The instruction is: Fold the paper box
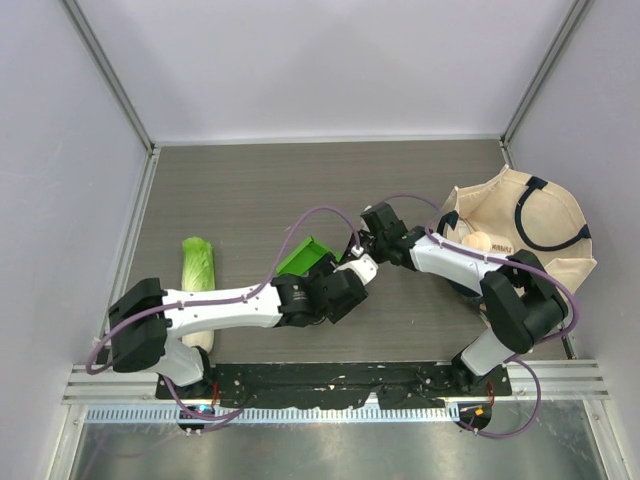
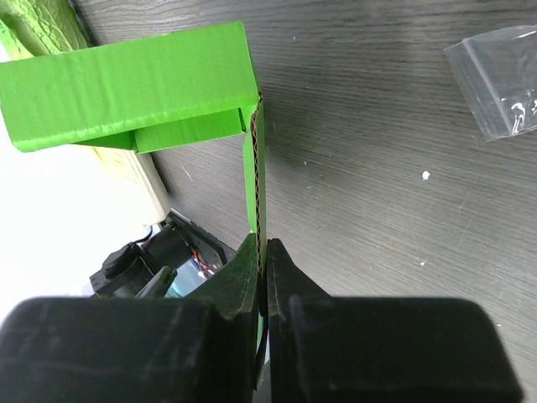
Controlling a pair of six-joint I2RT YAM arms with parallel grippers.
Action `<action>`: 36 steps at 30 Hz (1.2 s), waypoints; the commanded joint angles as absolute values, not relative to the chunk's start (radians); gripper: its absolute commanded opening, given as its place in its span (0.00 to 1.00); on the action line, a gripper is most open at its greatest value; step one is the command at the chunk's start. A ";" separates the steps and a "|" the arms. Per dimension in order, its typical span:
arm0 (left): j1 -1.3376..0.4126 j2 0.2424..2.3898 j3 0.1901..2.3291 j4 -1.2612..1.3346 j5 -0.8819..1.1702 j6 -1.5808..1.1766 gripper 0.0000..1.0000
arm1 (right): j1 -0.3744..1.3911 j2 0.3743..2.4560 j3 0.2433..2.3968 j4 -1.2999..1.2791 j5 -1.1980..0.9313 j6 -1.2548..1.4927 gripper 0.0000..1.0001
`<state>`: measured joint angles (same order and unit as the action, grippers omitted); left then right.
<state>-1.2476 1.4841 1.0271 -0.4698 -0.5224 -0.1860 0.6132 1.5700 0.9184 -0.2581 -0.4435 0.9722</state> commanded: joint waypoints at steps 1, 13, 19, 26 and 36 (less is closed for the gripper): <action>-1.246 1.535 1.091 -0.474 -0.629 -0.173 0.69 | 0.614 1.557 0.948 -0.281 -0.466 0.983 0.09; -1.204 1.589 1.150 -0.538 -0.563 -0.196 0.07 | 0.603 1.535 0.948 -0.241 -0.498 1.025 0.09; -1.132 1.510 1.154 -0.615 -0.549 -0.294 0.00 | 0.535 1.500 0.998 -0.235 -0.460 0.824 0.61; -0.855 1.301 1.112 -0.704 -0.356 -0.719 0.00 | 0.521 1.412 1.065 -0.341 -0.236 0.497 0.79; -0.614 1.421 1.242 -0.941 -0.197 -1.254 0.00 | 0.932 1.168 0.752 -0.006 0.056 0.238 0.78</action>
